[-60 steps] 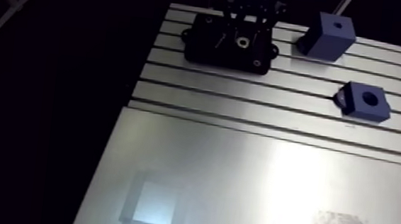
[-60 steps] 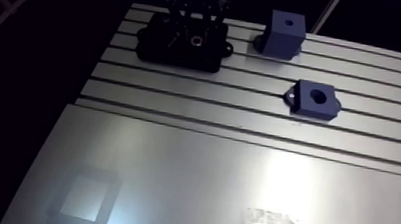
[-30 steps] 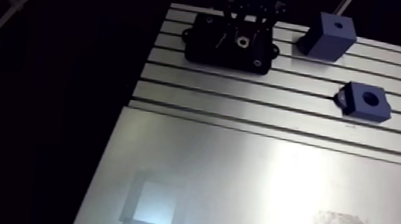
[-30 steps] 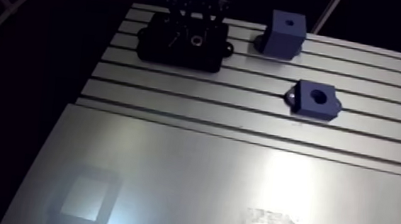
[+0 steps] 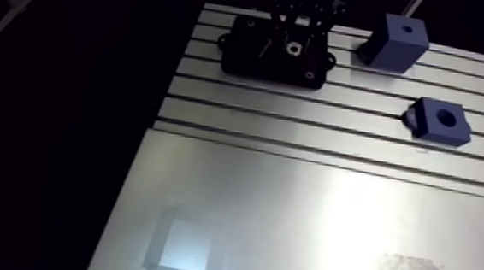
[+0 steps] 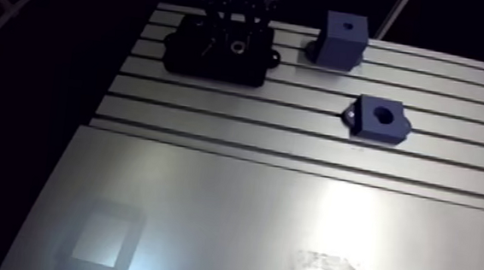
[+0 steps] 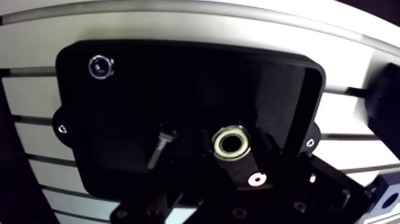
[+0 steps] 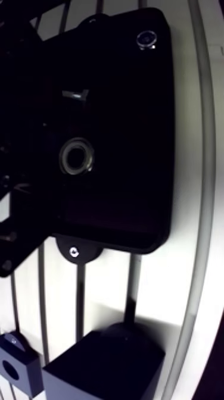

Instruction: Pick up the bearing and press it into the housing until flush.

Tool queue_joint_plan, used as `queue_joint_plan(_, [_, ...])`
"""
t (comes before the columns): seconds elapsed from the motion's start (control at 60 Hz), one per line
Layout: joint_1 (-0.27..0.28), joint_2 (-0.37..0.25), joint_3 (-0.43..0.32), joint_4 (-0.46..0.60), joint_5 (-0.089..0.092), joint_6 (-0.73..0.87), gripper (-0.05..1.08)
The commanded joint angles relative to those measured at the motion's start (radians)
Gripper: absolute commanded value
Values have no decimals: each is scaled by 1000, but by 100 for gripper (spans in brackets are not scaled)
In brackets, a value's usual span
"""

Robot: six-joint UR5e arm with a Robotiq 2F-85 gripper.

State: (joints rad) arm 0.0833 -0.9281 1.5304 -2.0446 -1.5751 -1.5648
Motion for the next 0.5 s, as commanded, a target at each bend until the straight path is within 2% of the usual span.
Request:
queue_joint_plan(0.017, [1,-24,-6,24,-2,-1,56])
queue_joint_plan(0.217, [-3,-94,-10,86,-4,-6,57])
queue_joint_plan(0.383, [-11,-177,-1,151,-4,-23,59])
queue_joint_plan(0.417, [-24,-211,7,173,-1,-54,60])
queue_joint_plan(0.5, [-40,-239,10,198,2,-89,61])
